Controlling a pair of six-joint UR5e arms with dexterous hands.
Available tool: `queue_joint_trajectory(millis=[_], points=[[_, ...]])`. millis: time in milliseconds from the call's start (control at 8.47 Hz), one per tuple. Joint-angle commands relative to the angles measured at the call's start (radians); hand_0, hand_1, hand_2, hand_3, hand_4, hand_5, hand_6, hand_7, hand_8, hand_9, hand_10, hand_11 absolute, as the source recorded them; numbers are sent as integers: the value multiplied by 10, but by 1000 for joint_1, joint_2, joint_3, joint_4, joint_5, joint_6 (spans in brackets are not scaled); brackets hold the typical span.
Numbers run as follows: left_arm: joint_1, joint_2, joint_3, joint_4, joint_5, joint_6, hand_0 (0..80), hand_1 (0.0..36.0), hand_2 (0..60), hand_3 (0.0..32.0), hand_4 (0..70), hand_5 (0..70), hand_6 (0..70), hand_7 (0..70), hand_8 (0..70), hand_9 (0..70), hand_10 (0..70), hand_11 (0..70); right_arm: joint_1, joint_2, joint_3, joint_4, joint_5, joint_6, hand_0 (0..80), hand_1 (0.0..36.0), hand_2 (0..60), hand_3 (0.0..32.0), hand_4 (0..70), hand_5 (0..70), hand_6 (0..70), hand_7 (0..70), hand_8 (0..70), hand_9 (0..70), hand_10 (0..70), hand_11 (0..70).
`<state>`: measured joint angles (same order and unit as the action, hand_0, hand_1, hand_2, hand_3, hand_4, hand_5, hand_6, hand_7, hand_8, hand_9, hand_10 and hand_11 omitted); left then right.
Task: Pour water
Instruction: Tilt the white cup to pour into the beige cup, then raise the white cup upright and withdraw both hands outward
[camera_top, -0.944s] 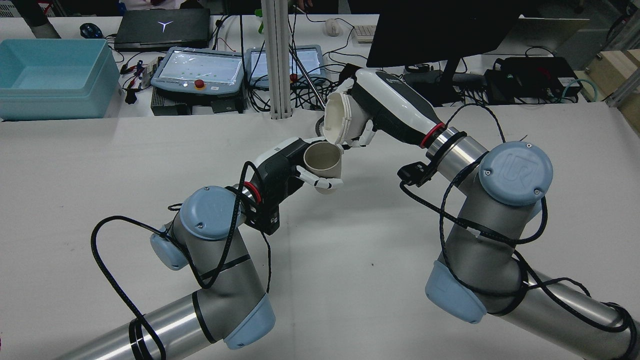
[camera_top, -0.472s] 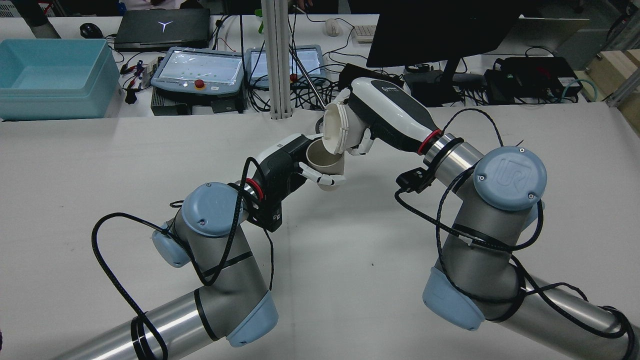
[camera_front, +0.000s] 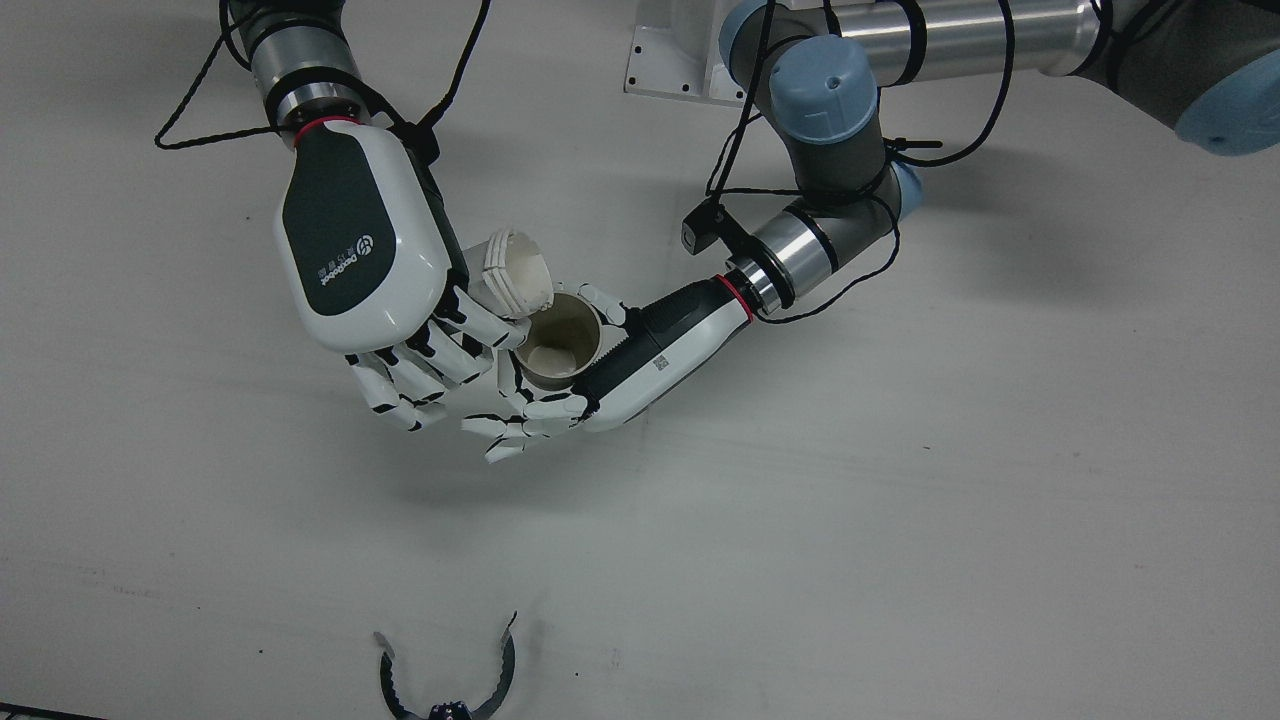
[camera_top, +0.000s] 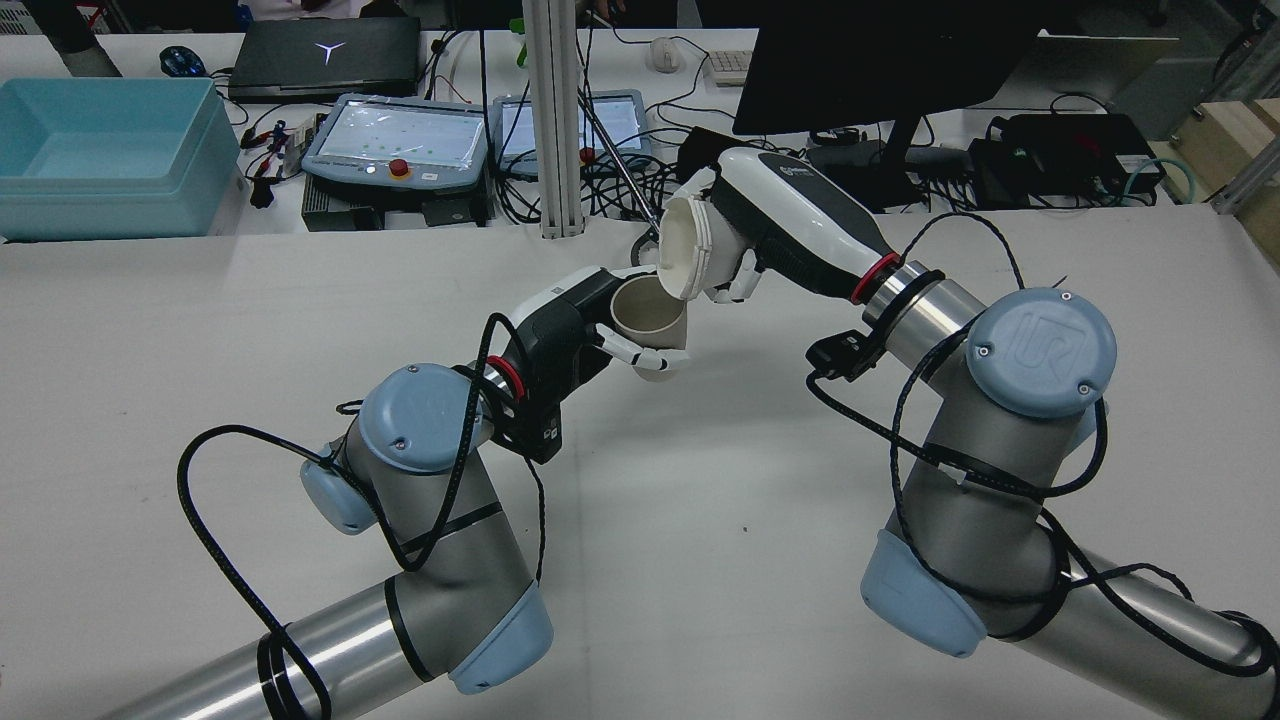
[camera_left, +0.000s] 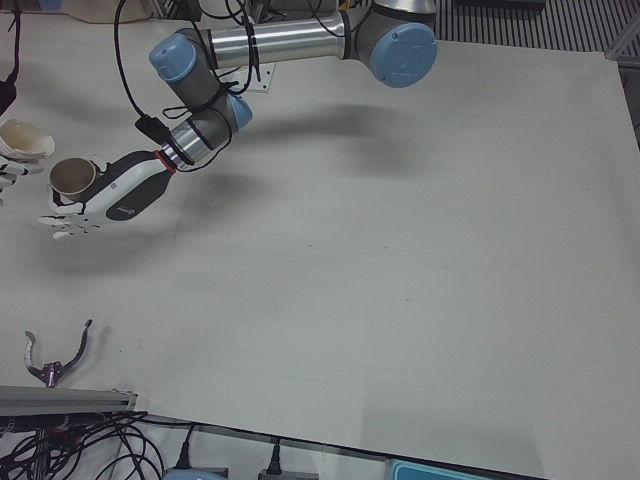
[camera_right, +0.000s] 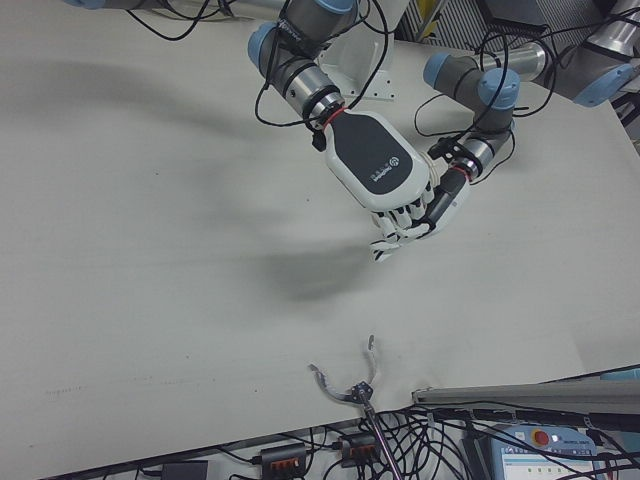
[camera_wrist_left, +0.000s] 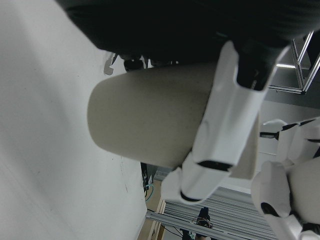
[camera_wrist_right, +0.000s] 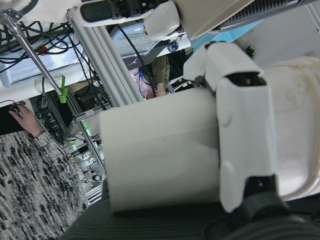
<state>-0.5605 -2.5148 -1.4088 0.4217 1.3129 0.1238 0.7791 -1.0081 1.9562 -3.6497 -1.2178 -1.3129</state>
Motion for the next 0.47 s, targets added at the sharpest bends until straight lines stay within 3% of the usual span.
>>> queue_joint_trajectory(millis=[0, 354], points=[[-9, 13, -50, 6, 2, -9, 800, 360, 600, 0, 425, 700, 221, 162, 123, 61, 61, 131, 95, -78, 22, 11, 0, 257, 800, 360, 600, 0, 526, 320, 700, 700, 570, 700, 378, 569], [-47, 60, -140, 45, 6, -7, 800, 360, 600, 0, 418, 700, 216, 157, 122, 60, 62, 132, 216, -150, 84, 13, 0, 474, 800, 360, 600, 0, 461, 323, 700, 700, 602, 700, 424, 630]])
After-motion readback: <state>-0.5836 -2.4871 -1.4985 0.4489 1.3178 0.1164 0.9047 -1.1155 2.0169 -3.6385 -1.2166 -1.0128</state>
